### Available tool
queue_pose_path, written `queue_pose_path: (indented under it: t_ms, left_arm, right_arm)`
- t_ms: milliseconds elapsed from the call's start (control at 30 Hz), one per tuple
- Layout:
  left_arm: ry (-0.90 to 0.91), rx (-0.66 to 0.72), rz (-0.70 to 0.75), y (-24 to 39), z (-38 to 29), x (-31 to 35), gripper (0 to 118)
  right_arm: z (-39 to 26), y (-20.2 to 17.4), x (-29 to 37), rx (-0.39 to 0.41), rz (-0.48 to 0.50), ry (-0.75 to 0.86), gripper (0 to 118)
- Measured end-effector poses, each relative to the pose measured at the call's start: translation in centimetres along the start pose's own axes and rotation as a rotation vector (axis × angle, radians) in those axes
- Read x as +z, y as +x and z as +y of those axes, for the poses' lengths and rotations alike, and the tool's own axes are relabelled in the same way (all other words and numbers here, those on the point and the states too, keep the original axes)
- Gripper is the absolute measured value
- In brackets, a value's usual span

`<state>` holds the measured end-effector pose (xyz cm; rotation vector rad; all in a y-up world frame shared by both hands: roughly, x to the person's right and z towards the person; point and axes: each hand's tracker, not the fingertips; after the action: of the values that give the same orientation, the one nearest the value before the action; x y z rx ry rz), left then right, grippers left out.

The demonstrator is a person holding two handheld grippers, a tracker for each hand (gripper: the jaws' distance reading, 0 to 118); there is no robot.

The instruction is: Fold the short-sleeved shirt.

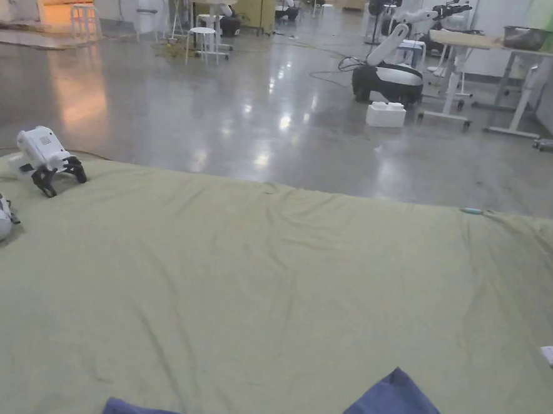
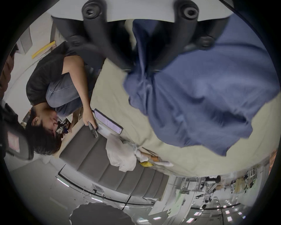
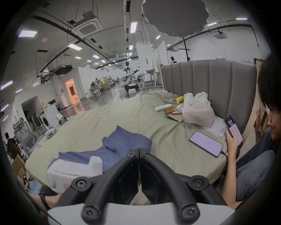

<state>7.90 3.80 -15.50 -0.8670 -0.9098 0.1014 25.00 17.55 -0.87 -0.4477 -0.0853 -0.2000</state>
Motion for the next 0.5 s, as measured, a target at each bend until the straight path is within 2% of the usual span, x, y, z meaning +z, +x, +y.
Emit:
queue_pose_path:
  t_ms: [67,100,233,400,433,500]
  left_arm:
    - [0.074,0.028,0.015,-0.9,0.2,2.7,89]
    - [0.126,0.001,0.066,-1.1,0.7,4.7,94]
    - [0.408,-0.105,0.238,-1.9,2.3,17.9,93]
    - [0.716,-0.191,0.643,-0.2,0.8,33.3,91]
    - [0.746,-0.17,0.716,0.3,0.4,35.7,87]
    - [0.81,-0.165,0.81,1.5,-0.8,39.3,65]
  right_arm:
    - [0.2,-1.0,0.0,0.013,0.017,0.006,0]
    - [0.3,-1.3,0.0,0.024,0.04,0.013,0]
    - [1.3,-3.3,0.1,0.075,0.131,0.08,0]
    - [3.4,-6.2,1.3,0.176,0.177,0.182,0]
    - [3.8,-6.7,1.5,0.192,0.186,0.198,0]
    - [4.4,-7.5,1.9,0.207,0.193,0.223,0]
